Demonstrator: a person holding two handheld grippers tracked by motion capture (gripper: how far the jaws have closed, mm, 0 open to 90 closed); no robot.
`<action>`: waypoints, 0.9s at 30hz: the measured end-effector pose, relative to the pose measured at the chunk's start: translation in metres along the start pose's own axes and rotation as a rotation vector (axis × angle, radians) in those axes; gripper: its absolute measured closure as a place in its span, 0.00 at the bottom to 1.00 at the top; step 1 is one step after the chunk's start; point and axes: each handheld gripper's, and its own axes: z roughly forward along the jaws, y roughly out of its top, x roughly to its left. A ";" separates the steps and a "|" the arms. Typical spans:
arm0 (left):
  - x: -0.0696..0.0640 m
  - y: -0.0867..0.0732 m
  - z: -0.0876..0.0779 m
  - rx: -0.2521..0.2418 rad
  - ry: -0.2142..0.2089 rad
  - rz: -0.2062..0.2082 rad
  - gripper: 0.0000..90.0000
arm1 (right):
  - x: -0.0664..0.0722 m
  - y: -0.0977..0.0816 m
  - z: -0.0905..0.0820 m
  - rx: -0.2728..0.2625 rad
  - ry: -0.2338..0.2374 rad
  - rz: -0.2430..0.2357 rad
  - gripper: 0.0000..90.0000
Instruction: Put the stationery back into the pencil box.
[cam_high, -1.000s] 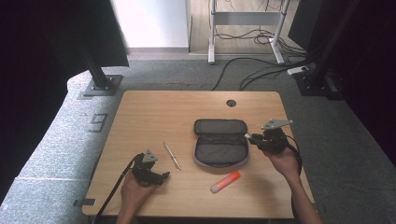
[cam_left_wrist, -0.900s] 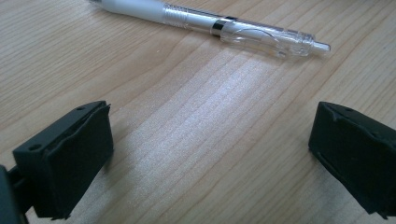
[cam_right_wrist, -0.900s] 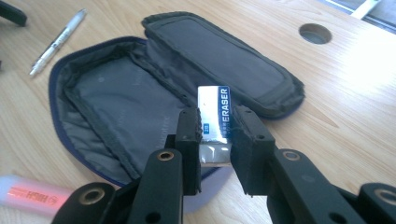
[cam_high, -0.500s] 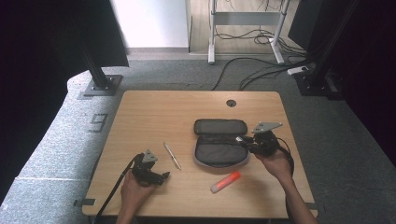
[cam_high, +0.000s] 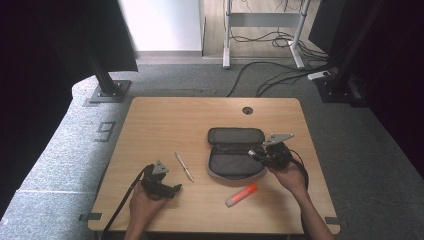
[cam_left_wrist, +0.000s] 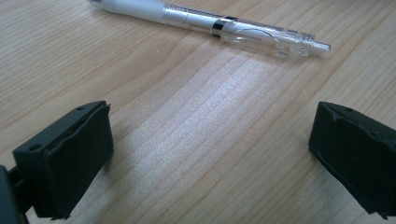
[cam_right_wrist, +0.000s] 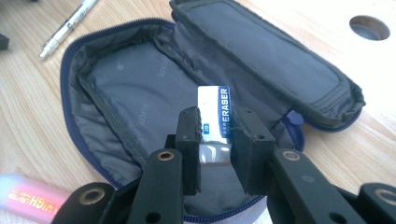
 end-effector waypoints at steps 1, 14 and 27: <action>0.000 0.000 0.000 0.000 0.000 0.000 0.00 | 0.000 -0.001 0.001 0.003 0.002 0.001 0.80; 0.000 0.000 0.000 0.000 0.000 0.000 0.00 | -0.002 -0.012 0.023 0.060 0.005 0.005 0.79; 0.000 0.000 0.000 0.000 0.000 0.000 0.00 | -0.002 -0.013 0.030 0.081 0.000 0.002 0.71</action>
